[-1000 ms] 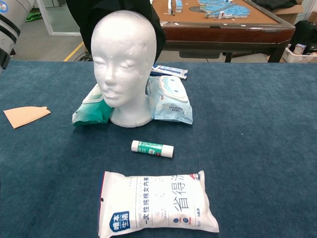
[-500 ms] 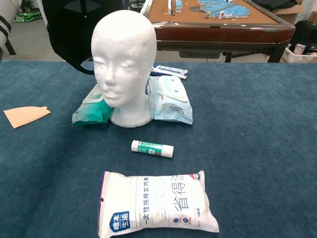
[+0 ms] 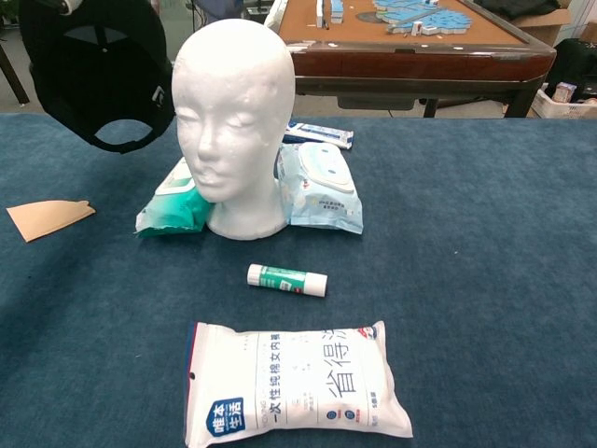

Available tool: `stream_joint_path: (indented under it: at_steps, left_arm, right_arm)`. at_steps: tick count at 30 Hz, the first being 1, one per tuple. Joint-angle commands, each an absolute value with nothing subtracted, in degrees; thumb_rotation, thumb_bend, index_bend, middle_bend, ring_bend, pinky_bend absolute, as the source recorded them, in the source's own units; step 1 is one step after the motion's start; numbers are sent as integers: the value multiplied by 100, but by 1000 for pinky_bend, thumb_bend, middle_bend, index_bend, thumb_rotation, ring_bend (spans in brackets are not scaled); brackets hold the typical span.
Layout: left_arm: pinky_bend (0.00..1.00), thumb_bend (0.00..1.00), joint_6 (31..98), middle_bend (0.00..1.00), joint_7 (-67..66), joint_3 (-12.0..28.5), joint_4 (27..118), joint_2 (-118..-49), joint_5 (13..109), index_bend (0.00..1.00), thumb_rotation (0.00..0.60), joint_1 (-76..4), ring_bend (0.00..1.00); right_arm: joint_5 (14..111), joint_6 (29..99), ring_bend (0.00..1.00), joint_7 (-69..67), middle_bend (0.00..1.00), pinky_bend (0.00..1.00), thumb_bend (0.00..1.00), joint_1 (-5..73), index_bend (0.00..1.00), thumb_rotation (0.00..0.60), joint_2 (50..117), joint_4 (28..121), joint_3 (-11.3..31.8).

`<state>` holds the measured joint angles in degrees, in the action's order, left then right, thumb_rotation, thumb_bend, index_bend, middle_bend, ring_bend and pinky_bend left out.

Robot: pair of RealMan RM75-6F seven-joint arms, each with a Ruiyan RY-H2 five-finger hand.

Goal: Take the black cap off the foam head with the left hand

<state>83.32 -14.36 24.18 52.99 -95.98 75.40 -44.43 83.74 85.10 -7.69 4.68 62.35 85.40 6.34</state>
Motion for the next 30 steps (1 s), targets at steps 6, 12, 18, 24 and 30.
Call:
stream_joint_path:
  at_steps: [6, 12, 18, 24, 30]
  left_arm:
    - [434, 358, 8231, 295, -428, 2081, 3856, -9734, 7664, 604, 600, -4264, 186]
    - [434, 358, 8295, 299, 81, 1919, 3371, -9807, 7677, 604, 600, -4025, 187]
    - [434, 358, 8758, 301, 325, 1489, 3498, -9711, 7953, 604, 600, -3474, 191]
    - [434, 357, 9056, 304, -23, 942, 4432, -9231, 8295, 606, 600, -2865, 194]
    - [434, 357, 8366, 321, -828, 354, 6570, -8074, 8351, 594, 600, -2475, 200]
  right_arm:
    - [8331, 8396, 510, -609, 600, 563, 440, 533, 748, 600, 6274, 8607, 639]
    - [8364, 8314, 510, -525, 600, 563, 440, 599, 748, 600, 6323, 8648, 622]
    - [8378, 8318, 510, -491, 600, 563, 440, 604, 748, 600, 6337, 8664, 607]
    - [8410, 8318, 510, -461, 600, 563, 440, 612, 748, 600, 6353, 8680, 586]
    - [8417, 8286, 510, -409, 600, 563, 440, 639, 748, 600, 6378, 8696, 576]
